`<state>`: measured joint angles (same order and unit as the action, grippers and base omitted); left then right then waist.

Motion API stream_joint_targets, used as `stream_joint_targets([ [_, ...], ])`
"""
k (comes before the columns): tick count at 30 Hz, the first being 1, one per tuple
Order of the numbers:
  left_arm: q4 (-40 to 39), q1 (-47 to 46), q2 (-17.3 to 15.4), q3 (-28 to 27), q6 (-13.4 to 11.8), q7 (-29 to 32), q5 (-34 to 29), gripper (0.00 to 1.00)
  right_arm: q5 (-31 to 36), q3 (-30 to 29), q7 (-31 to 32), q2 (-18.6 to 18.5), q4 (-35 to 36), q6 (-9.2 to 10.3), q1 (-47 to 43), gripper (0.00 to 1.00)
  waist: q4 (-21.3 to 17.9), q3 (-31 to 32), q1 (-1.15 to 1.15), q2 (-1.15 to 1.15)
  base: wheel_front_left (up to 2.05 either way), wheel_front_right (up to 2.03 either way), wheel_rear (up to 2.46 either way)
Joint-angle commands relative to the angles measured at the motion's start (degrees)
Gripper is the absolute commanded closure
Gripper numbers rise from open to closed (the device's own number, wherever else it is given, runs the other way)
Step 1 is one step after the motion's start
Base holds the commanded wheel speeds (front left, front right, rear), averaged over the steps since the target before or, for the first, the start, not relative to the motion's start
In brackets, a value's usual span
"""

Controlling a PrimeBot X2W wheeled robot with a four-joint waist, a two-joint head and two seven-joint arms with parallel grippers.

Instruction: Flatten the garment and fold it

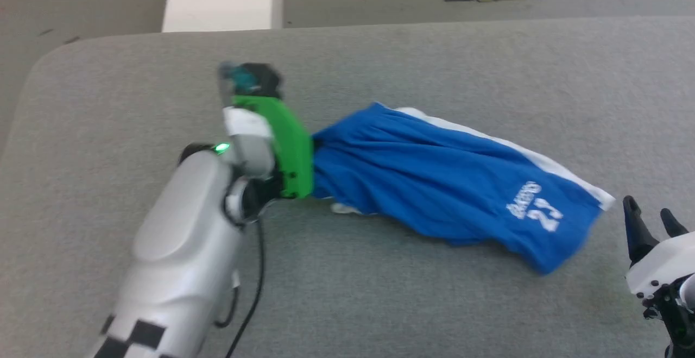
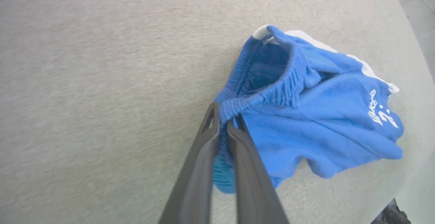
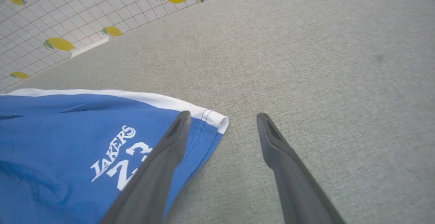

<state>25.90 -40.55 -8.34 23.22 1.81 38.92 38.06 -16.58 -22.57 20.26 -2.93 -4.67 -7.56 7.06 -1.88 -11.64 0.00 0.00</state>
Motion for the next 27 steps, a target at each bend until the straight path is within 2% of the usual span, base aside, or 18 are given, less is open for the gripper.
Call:
stream_joint_targets([
  [1,-0.91,2.33,-1.51,-1.12,-0.80,-0.80,0.64,1.00,0.39,0.22,0.24,0.05,-0.10,0.08,0.75,0.00,2.48,1.27,0.00,0.00,0.00,0.00,0.00],
  [6,-5.97,10.56,-5.06,-6.29,-4.24,-3.22,3.11,1.00,0.79,0.72,0.63,0.05,-0.49,0.08,0.80,0.00,5.48,1.94,0.00,0.00,0.00,0.00,0.00],
  [10,-10.70,18.51,-6.53,-9.29,-7.10,-4.22,4.88,1.00,1.16,0.95,0.96,0.05,-0.58,0.08,1.03,0.00,7.80,2.30,0.00,0.00,0.00,0.00,0.00],
  [14,-14.62,26.59,-6.55,-10.44,-9.40,-3.52,6.73,1.00,1.41,1.61,1.35,0.05,-0.66,0.08,1.64,0.00,9.33,2.55,0.00,0.00,0.00,0.00,0.00],
  [20,-17.93,34.31,-4.89,-10.35,-10.72,-2.68,9.25,1.00,1.37,2.58,1.54,0.05,-0.95,0.08,2.70,0.00,10.11,2.59,0.00,0.00,0.00,0.00,0.00],
  [21,-18.49,34.55,-4.68,-10.62,-10.71,-3.10,9.51,0.62,1.40,2.70,1.56,0.05,-1.01,0.08,2.76,0.00,10.10,2.60,0.00,0.00,0.00,0.00,0.00],
  [22,-19.23,34.62,-4.47,-11.06,-10.58,-3.67,9.87,0.00,1.42,2.83,1.53,0.05,-1.08,0.08,2.80,0.00,10.05,2.62,0.00,0.00,0.00,0.00,0.00],
  [27,-23.42,33.50,-5.40,-14.27,-9.86,-8.39,9.58,0.00,1.30,3.49,1.35,0.05,-1.68,0.08,2.60,0.00,9.25,3.01,0.00,0.00,0.00,0.00,0.00],
])
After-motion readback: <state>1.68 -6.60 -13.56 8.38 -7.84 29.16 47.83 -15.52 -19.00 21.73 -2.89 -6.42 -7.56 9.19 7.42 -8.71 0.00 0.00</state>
